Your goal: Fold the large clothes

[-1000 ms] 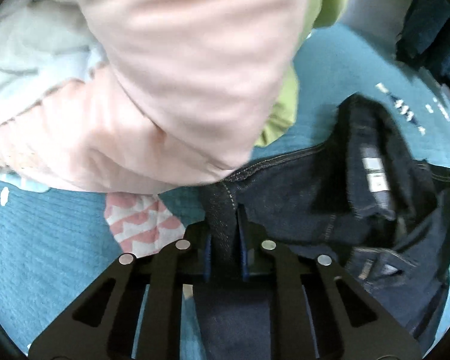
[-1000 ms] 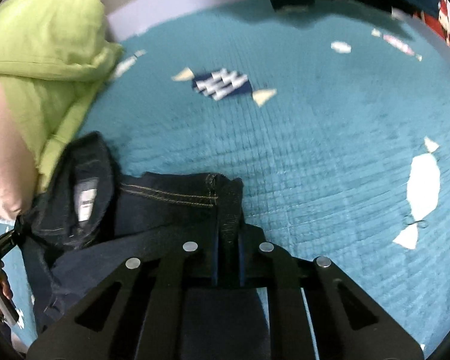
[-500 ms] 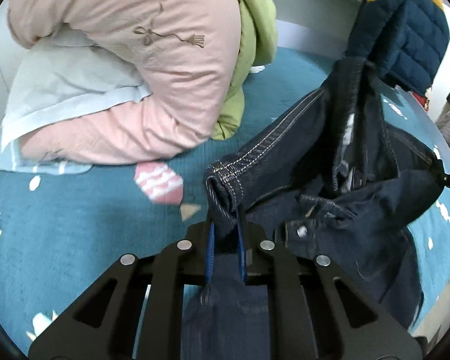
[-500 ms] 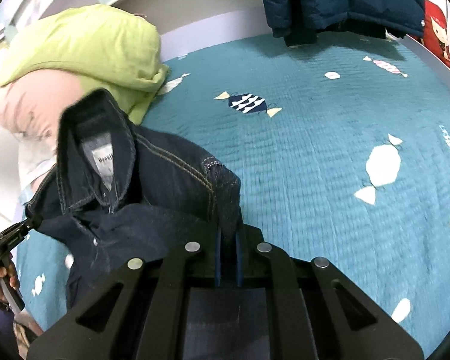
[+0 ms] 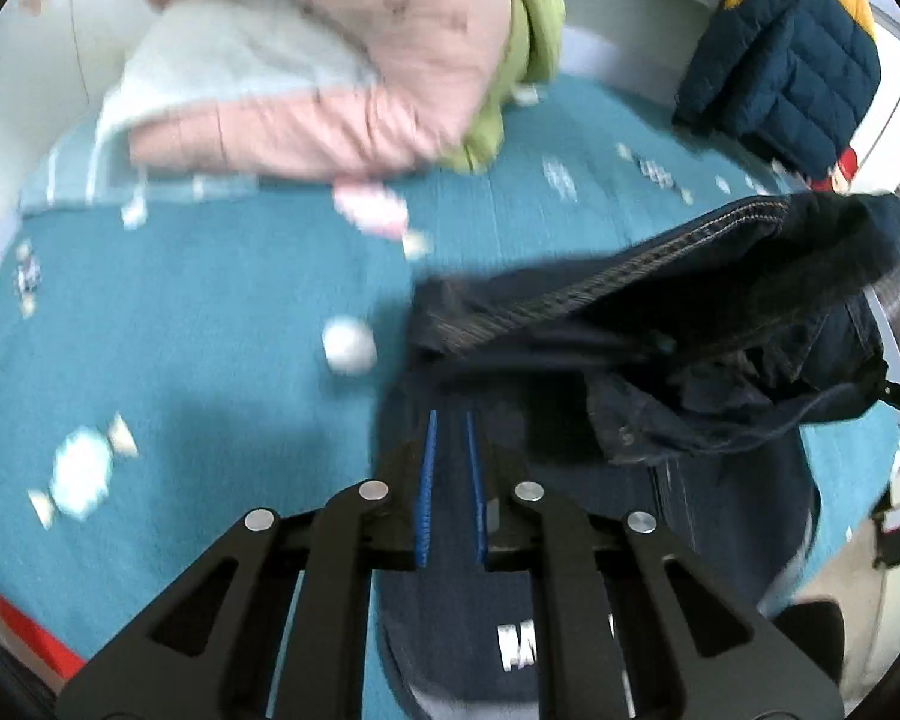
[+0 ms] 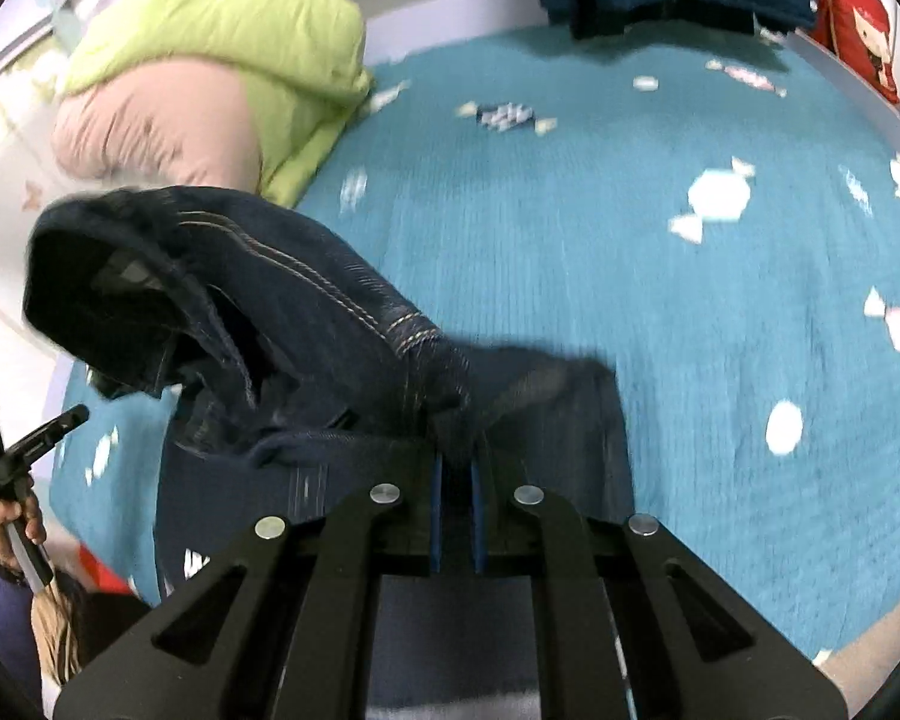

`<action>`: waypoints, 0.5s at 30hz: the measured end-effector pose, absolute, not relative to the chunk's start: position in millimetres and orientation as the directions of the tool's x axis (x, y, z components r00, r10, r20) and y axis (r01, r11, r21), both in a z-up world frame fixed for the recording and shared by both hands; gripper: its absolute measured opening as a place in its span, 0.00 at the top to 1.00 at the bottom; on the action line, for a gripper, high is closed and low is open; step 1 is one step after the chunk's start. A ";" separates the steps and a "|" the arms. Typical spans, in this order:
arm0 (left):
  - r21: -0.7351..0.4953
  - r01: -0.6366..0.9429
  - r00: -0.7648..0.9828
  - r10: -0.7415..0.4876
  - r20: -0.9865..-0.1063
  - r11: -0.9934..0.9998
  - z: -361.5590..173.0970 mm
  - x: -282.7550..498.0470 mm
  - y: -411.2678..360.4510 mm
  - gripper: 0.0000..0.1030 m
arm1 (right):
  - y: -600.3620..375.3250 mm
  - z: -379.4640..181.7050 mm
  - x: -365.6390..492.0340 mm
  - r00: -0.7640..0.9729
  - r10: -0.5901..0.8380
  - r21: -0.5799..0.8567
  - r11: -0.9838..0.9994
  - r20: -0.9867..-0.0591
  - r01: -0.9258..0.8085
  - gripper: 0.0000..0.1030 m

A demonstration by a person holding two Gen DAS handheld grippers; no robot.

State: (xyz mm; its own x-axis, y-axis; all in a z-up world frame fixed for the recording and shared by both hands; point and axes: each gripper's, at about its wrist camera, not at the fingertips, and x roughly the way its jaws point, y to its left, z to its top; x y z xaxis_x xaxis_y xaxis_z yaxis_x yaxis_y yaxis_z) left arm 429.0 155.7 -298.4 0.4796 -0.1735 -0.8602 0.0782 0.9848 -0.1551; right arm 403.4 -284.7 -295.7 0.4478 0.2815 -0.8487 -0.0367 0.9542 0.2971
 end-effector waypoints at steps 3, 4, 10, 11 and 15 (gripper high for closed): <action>-0.167 0.103 0.444 -0.196 -0.874 0.981 -323.0 403.3 148.3 0.90 | -288.4 -318.9 376.3 0.427 0.284 0.309 0.951 -0.859 -0.010 0.93; -0.174 0.106 0.439 -0.203 -0.875 0.979 -327.5 399.2 147.3 0.90 | -289.2 -326.9 368.9 0.421 0.288 0.312 0.950 -0.860 -0.011 0.93; -0.205 0.038 0.366 -0.205 -0.908 0.978 -371.1 388.2 151.9 0.82 | -294.5 -361.8 355.0 0.383 0.298 0.346 0.936 -0.875 0.061 0.93; -0.248 0.000 0.346 -0.232 -0.909 0.969 -379.7 390.9 159.0 0.75 | -296.0 -362.5 356.0 0.383 0.301 0.353 0.933 -0.873 0.069 0.93; -0.305 -0.068 0.351 -0.263 -0.899 0.950 -392.3 402.4 177.5 0.53 | -296.3 -362.1 365.1 0.374 0.301 0.347 0.936 -0.877 0.061 0.93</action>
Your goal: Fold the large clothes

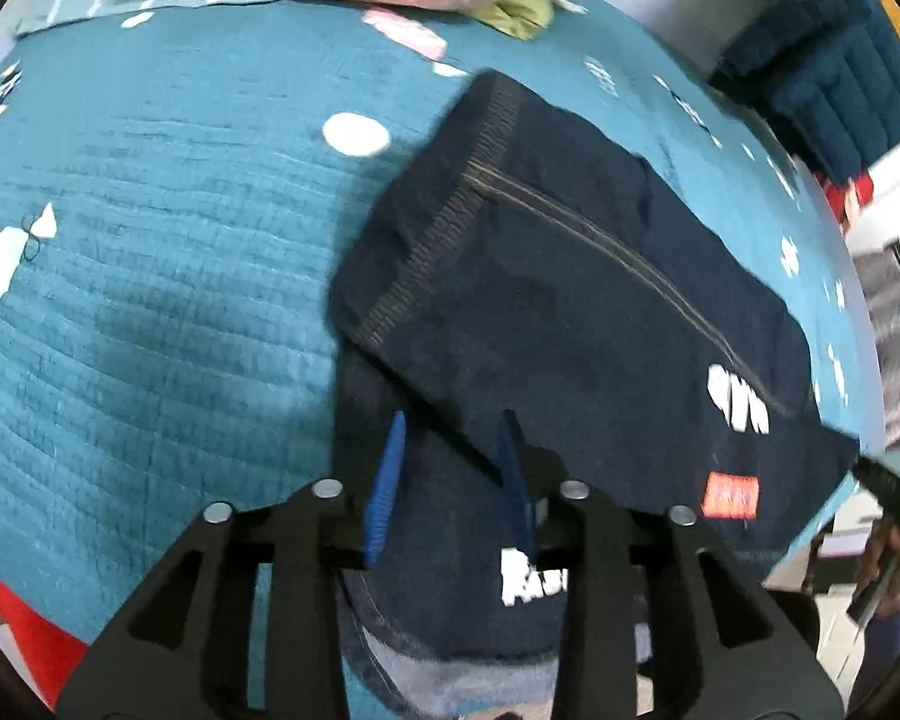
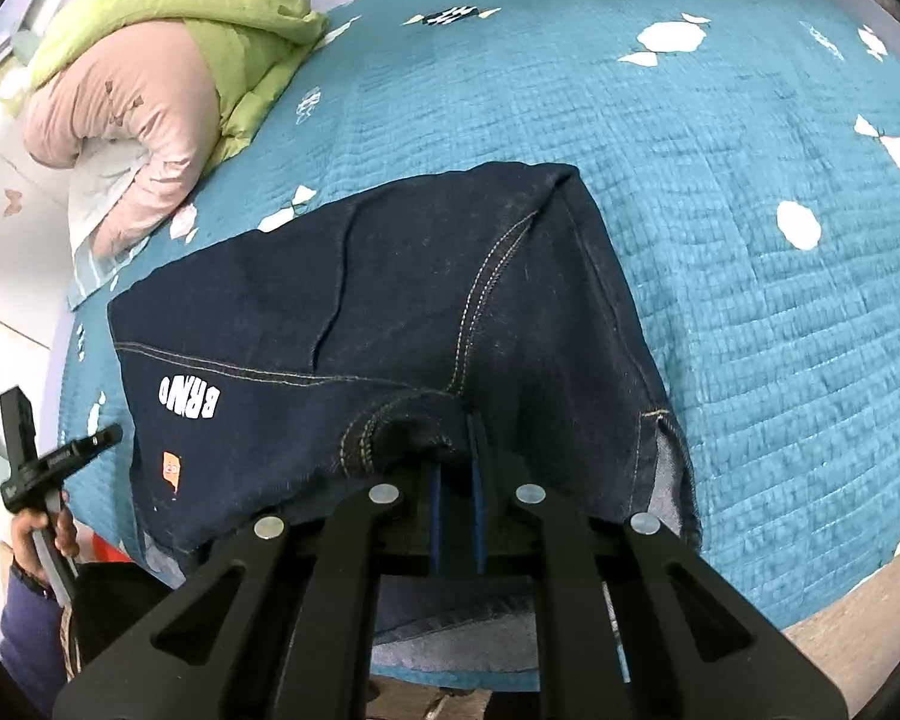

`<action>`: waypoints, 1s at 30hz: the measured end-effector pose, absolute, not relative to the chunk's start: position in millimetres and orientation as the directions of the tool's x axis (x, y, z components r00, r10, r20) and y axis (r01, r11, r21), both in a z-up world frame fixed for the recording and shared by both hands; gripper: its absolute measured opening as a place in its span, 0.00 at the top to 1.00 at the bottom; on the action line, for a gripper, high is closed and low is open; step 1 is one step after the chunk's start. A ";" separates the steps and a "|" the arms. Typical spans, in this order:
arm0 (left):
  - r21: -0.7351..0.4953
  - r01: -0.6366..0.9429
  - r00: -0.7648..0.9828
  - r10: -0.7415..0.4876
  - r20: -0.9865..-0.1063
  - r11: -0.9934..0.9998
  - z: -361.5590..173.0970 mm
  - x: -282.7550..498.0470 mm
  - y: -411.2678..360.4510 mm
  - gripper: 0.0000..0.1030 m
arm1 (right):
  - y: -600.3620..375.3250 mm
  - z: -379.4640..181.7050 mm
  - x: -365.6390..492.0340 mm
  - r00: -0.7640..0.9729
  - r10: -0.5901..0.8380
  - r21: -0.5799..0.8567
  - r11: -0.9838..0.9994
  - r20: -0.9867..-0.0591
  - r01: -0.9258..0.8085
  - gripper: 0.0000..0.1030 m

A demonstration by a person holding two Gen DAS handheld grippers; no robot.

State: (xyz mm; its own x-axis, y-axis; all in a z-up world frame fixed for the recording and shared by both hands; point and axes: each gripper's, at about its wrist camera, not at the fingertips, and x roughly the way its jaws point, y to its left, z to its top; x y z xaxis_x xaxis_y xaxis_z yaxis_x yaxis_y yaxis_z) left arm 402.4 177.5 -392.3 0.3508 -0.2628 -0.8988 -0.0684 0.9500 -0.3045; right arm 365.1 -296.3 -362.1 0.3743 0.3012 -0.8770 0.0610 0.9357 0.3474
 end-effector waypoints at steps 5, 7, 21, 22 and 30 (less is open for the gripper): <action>-0.323 -0.084 0.400 -0.265 -0.878 0.943 -395.3 422.4 190.9 0.34 | -300.7 -367.6 365.5 0.361 0.314 0.364 0.928 -0.878 0.077 0.93; -0.301 -0.090 0.407 -0.241 -0.881 0.949 -397.3 431.5 194.4 0.33 | -299.9 -369.7 365.0 0.358 0.313 0.364 0.928 -0.880 0.081 0.93; -0.326 0.027 0.388 -0.311 -0.868 0.945 -419.5 466.2 187.6 0.71 | -298.7 -372.0 369.1 0.345 0.297 0.353 0.929 -0.891 0.112 0.93; -0.317 0.032 0.388 -0.304 -0.870 0.948 -417.4 464.6 186.7 0.76 | -297.9 -371.7 369.2 0.346 0.293 0.349 0.930 -0.892 0.113 0.93; -0.403 0.022 0.403 -0.377 -0.834 0.915 -384.7 447.5 197.4 0.87 | -295.0 -354.0 366.8 0.387 0.291 0.357 0.928 -0.875 0.109 0.93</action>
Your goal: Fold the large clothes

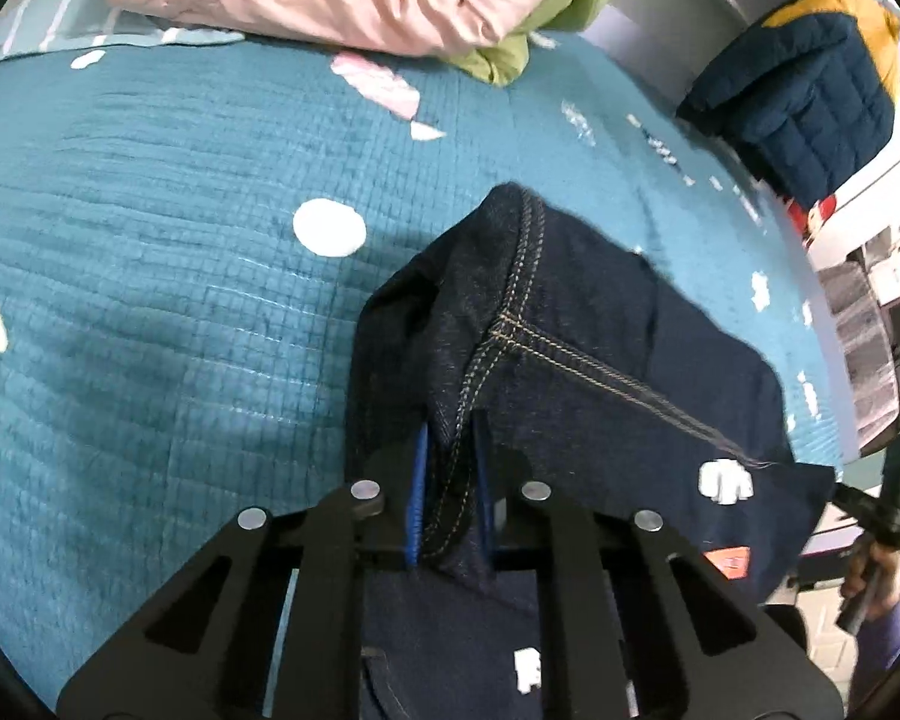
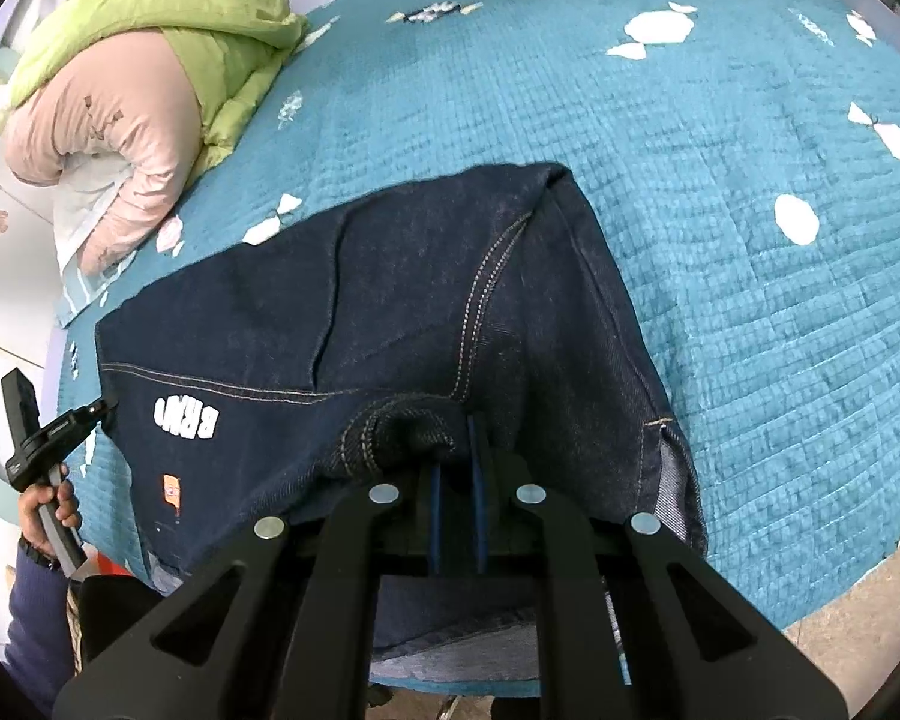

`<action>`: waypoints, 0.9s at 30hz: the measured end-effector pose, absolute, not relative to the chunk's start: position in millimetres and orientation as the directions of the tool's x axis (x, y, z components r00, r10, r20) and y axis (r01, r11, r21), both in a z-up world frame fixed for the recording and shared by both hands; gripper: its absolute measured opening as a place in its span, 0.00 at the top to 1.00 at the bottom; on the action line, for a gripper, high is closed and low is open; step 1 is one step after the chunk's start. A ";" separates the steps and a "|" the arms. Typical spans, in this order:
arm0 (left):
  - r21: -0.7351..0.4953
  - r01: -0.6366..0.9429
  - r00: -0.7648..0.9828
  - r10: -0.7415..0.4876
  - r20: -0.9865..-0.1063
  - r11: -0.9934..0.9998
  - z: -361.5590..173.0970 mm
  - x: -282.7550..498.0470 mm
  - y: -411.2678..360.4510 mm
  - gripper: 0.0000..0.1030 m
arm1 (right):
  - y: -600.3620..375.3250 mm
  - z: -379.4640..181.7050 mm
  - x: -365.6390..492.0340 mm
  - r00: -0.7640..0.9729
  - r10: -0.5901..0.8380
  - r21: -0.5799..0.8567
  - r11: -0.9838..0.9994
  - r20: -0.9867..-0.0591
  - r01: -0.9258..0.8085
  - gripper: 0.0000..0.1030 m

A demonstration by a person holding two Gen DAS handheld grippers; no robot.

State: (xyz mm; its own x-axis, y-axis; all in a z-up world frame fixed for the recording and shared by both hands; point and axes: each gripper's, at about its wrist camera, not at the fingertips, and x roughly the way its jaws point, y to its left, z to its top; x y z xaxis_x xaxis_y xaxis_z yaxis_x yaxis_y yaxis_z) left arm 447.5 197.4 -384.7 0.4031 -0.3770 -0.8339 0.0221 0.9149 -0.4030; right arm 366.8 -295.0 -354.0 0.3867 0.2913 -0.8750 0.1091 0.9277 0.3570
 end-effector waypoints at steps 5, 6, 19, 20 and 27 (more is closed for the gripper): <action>-0.428 0.049 0.417 -0.408 -0.812 0.902 -344.5 424.6 195.5 0.88 | -292.9 -322.0 361.6 0.427 0.310 0.371 0.926 -0.849 0.064 0.93; -0.425 0.057 0.409 -0.409 -0.816 0.904 -338.4 419.3 192.8 0.88 | -292.8 -317.1 359.9 0.433 0.309 0.368 0.928 -0.847 0.057 0.93; -0.367 -0.010 0.236 -0.355 -0.905 0.930 -372.3 352.0 174.1 0.87 | -329.4 -351.6 335.8 0.353 0.306 0.354 0.932 -0.884 0.079 0.91; -0.355 -0.017 0.214 -0.344 -0.914 0.935 -385.2 349.0 171.3 0.87 | -330.0 -359.6 334.3 0.338 0.289 0.333 0.940 -0.896 0.078 0.91; -0.297 -0.035 0.215 -0.283 -0.935 0.954 -391.7 339.3 164.6 0.37 | -329.7 -358.2 322.8 0.317 0.315 0.358 0.930 -0.895 0.086 0.85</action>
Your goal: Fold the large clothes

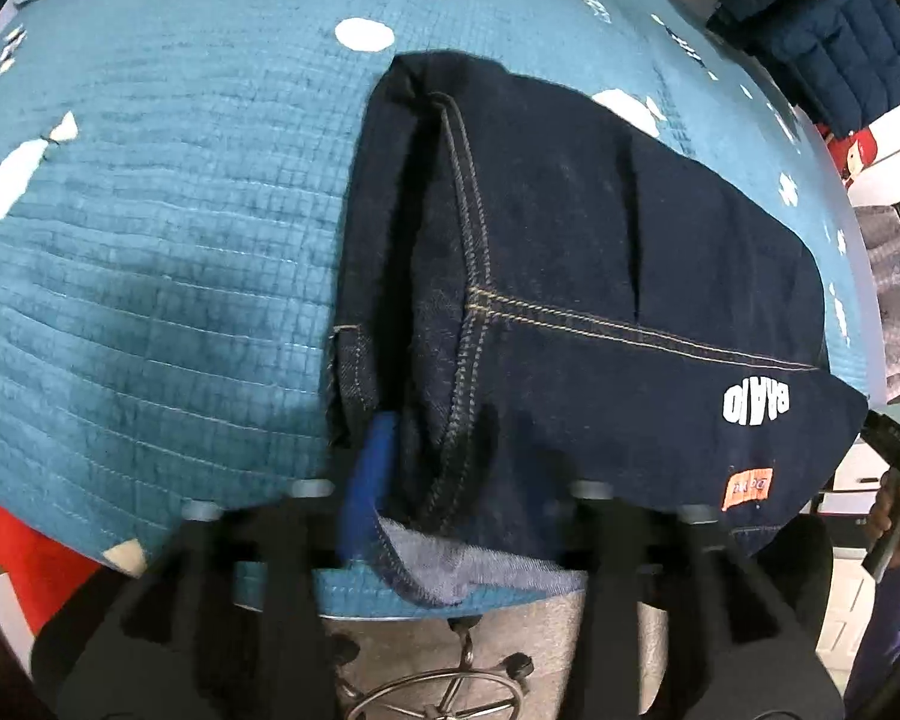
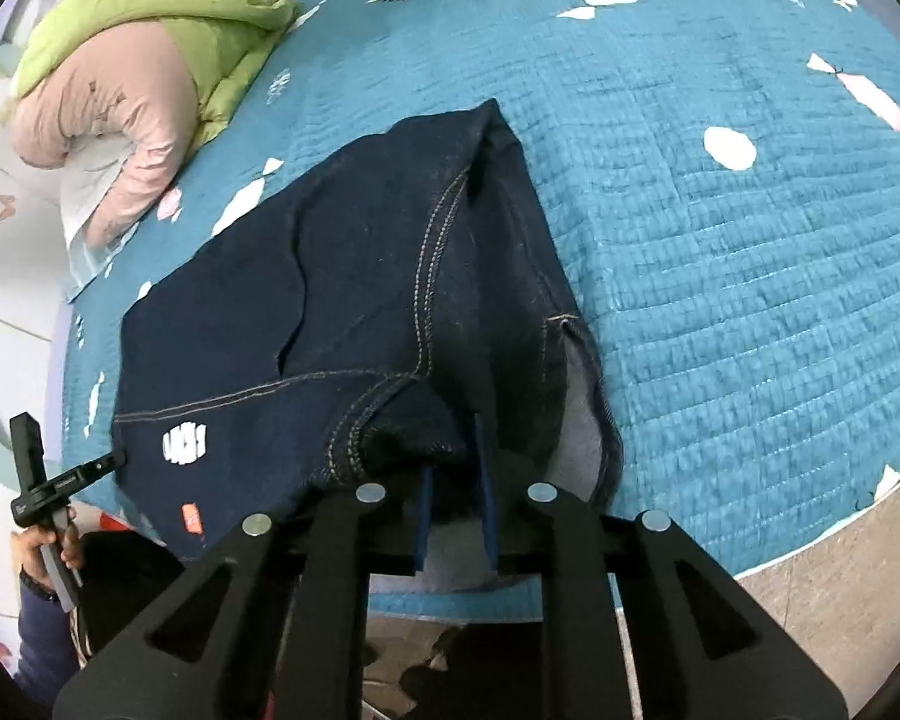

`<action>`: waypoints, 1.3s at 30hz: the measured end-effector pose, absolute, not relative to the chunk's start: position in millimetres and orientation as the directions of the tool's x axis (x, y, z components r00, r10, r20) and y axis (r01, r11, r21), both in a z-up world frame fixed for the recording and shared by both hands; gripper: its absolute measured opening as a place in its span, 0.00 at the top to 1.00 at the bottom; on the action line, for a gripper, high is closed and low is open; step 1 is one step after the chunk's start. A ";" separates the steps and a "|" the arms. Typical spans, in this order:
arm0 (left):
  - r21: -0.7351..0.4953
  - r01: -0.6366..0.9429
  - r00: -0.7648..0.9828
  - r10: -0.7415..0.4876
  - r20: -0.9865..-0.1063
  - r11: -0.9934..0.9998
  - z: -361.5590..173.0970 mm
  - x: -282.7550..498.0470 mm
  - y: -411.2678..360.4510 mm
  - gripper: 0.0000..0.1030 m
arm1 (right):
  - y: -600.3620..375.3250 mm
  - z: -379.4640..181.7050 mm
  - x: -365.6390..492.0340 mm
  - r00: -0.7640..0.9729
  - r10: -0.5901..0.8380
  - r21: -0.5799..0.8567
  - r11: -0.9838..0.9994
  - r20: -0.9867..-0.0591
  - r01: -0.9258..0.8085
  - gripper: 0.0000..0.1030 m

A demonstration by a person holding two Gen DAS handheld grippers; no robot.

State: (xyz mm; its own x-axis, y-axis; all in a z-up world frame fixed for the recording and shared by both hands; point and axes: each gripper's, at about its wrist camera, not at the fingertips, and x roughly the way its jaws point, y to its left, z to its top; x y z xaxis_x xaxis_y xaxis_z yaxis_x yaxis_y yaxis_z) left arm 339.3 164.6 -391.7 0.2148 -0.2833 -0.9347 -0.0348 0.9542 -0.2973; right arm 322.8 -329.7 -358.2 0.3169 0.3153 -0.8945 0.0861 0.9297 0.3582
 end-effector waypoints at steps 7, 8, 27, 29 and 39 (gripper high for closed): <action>-0.293 0.028 0.326 -0.286 -0.901 0.956 -348.2 334.2 165.4 0.29 | -326.8 -331.2 301.3 0.346 0.104 0.125 0.991 -0.932 0.040 0.38; -0.300 0.046 0.334 -0.297 -0.894 0.953 -344.6 333.4 164.6 0.29 | -331.2 -325.3 297.4 0.357 0.107 0.136 0.989 -0.928 0.056 0.39; -0.214 0.145 0.220 -0.242 -0.945 0.966 -416.5 333.5 99.7 0.21 | -304.4 -430.8 316.7 0.131 0.054 0.066 0.994 -0.990 0.091 1.00; -0.261 0.123 0.226 -0.283 -0.932 0.958 -414.0 335.3 106.7 0.20 | -304.4 -426.1 317.0 0.140 0.064 0.078 0.992 -0.988 0.095 1.00; -0.351 -0.095 0.383 -0.291 -0.877 0.932 -386.6 344.8 189.9 0.14 | -208.6 -355.2 347.8 0.327 0.223 0.216 0.975 -0.918 -0.057 0.98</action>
